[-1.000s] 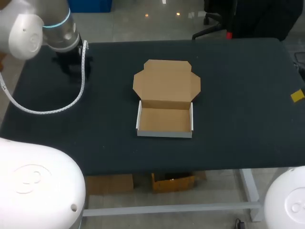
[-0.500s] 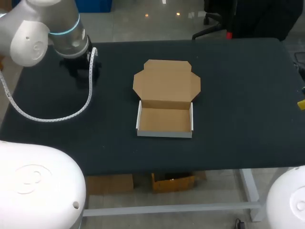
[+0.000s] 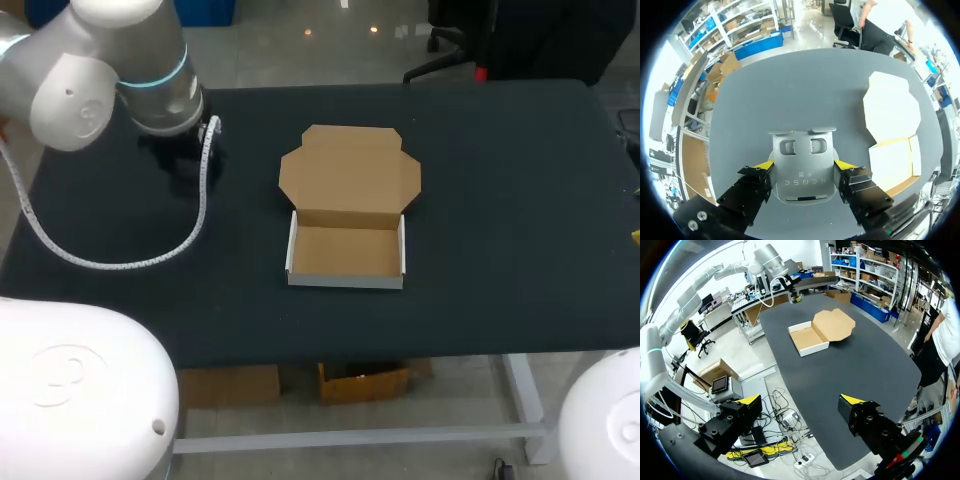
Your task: Assemble the packaging by folding the flat box into shape, placing the metal phone stand inside, and closing the box properly
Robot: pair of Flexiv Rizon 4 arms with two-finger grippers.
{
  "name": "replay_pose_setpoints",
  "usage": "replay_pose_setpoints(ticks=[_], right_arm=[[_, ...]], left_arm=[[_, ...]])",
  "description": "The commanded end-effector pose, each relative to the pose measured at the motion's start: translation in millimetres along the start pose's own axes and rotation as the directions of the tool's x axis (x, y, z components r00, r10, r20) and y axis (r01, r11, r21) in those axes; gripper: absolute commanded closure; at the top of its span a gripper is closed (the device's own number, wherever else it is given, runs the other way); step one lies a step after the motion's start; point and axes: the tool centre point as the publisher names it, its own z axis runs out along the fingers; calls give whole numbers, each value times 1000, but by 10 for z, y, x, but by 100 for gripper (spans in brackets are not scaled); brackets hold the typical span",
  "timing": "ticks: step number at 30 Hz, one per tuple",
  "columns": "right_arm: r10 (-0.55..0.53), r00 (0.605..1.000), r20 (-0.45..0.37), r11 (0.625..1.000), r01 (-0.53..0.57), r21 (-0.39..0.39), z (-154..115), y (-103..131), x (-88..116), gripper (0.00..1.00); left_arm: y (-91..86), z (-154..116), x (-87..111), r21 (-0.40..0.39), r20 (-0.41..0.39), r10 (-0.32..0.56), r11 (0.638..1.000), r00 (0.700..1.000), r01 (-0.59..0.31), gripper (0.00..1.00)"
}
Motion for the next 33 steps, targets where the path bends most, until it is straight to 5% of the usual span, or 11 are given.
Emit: replay_pose_setpoints(ticks=[1,16,33], right_arm=[[0,1000,-6,1000,0,-1,-11,2,-14,0],[-67,997,24,998,67,21,256,81,-121,0],[-87,996,36,995,89,-54,517,149,-318,0]], left_arm=[[57,-63,77,1,4,11,1000,1000,-11,100],[212,-172,305,0,-12,59,998,998,-59,100],[306,-189,466,-3,-5,90,996,996,-90,100]])
